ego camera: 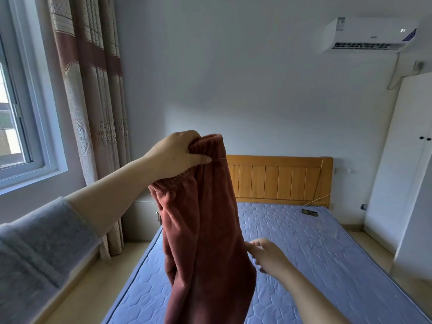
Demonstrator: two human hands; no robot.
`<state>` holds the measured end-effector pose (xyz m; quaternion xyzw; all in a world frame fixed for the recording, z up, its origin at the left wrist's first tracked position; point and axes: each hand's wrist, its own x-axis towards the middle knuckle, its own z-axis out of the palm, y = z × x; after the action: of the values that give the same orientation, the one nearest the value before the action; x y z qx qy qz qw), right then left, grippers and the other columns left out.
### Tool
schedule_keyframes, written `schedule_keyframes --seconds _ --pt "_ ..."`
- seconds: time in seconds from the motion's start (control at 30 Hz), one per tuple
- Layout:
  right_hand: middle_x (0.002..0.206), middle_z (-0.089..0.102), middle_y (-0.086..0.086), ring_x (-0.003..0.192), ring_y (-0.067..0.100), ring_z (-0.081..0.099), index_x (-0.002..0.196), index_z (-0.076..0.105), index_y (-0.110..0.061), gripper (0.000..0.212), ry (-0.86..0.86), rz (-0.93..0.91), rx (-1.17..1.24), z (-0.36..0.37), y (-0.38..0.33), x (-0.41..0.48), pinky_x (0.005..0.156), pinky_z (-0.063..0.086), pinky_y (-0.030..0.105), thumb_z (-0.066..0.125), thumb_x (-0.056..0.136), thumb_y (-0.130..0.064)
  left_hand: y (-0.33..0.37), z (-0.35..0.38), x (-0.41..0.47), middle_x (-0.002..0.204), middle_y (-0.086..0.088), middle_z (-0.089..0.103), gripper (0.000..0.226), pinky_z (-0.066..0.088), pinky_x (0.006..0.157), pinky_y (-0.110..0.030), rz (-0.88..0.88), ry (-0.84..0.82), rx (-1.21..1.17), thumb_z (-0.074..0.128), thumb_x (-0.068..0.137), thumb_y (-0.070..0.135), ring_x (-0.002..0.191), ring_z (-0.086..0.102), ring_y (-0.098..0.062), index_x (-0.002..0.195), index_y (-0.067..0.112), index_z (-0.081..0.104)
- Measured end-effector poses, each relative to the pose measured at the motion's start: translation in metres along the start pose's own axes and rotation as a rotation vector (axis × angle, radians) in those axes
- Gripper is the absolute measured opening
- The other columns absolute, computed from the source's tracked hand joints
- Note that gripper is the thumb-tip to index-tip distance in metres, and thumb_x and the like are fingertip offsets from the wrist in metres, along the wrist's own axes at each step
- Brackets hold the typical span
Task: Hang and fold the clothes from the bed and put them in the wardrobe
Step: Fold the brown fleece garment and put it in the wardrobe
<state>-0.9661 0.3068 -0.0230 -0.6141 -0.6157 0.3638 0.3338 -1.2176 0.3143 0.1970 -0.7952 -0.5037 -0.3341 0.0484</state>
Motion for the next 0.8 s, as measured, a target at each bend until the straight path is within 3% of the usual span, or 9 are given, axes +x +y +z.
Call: schedule_keyframes --seconds 0.13,0.2,0.27,0.4,0.5,0.53,0.67,0.8 --pt "0.073 0.069 0.007 0.061 0.013 0.064 0.094 0.051 -0.014 0.050 -0.110 0.207 0.049 -0.001 0.005 -0.007 0.063 0.047 0.025 0.043 0.092 -0.064 -0.002 0.006 0.003 0.088 0.008 0.058 0.034 0.047 0.076 -0.037 -0.034 0.032 0.028 0.068 0.079 0.052 0.084 0.055 -0.019 0.095 0.025 0.057" --pt "0.077 0.070 0.009 0.063 0.017 0.067 0.117 0.048 -0.016 0.061 -0.157 0.335 0.113 -0.003 0.008 -0.013 0.066 0.053 0.027 0.042 0.089 -0.069 -0.004 0.009 0.004 0.088 0.007 0.058 0.034 0.045 0.074 -0.037 -0.053 0.046 0.023 0.068 0.079 0.052 0.085 0.055 -0.020 0.096 0.025 0.057" --pt "0.081 0.071 0.011 0.070 0.022 0.071 0.127 0.041 -0.019 0.065 -0.207 0.387 0.180 -0.002 0.013 -0.016 0.071 0.057 0.030 0.043 0.088 -0.071 -0.006 0.011 0.005 0.085 0.009 0.057 0.035 0.043 0.072 -0.035 -0.062 0.062 0.011 0.068 0.079 0.052 0.084 0.055 -0.020 0.097 0.025 0.058" --pt "0.079 0.069 0.006 0.081 0.023 0.068 0.117 0.053 -0.014 0.043 -0.223 0.384 0.656 0.003 0.021 -0.014 0.090 0.050 0.038 0.059 0.092 -0.048 -0.006 0.016 0.006 0.082 0.011 0.056 0.037 0.041 0.066 -0.033 -0.065 0.101 -0.011 0.068 0.079 0.053 0.080 0.055 -0.019 0.098 0.022 0.059" --pt "0.077 0.063 0.000 0.079 0.020 0.060 0.095 0.057 -0.019 0.024 -0.226 0.380 0.873 0.005 0.029 -0.014 0.084 0.041 0.038 0.071 0.080 -0.031 -0.004 0.020 0.005 0.081 0.012 0.055 0.037 0.036 0.064 -0.032 -0.079 0.129 -0.029 0.067 0.080 0.053 0.079 0.053 -0.018 0.097 0.021 0.060" --pt "0.083 0.063 -0.002 0.080 0.018 0.059 0.095 0.055 -0.023 0.024 -0.215 0.357 0.869 0.005 0.033 -0.014 0.081 0.040 0.038 0.071 0.079 -0.028 -0.003 0.022 0.005 0.082 0.011 0.056 0.037 0.036 0.066 -0.032 -0.088 0.135 -0.037 0.067 0.080 0.052 0.080 0.054 -0.019 0.098 0.020 0.060" --pt "0.112 0.064 0.005 0.092 0.018 0.061 0.134 0.043 -0.027 0.056 -0.014 0.285 0.939 -0.008 0.044 -0.015 0.071 0.046 0.032 0.063 0.087 -0.005 0.000 0.027 -0.003 0.082 0.009 0.058 0.036 0.037 0.067 -0.033 -0.133 0.128 -0.047 0.068 0.080 0.051 0.081 0.055 -0.020 0.097 0.019 0.062" --pt "0.112 0.064 0.011 0.091 0.021 0.064 0.130 0.052 -0.012 0.048 0.200 0.171 0.880 -0.051 0.068 -0.016 0.070 0.049 0.031 0.061 0.086 0.005 0.005 0.041 -0.019 0.083 0.007 0.060 0.034 0.036 0.066 -0.032 -0.163 0.108 -0.039 0.069 0.080 0.050 0.081 0.055 -0.019 0.094 0.021 0.061"
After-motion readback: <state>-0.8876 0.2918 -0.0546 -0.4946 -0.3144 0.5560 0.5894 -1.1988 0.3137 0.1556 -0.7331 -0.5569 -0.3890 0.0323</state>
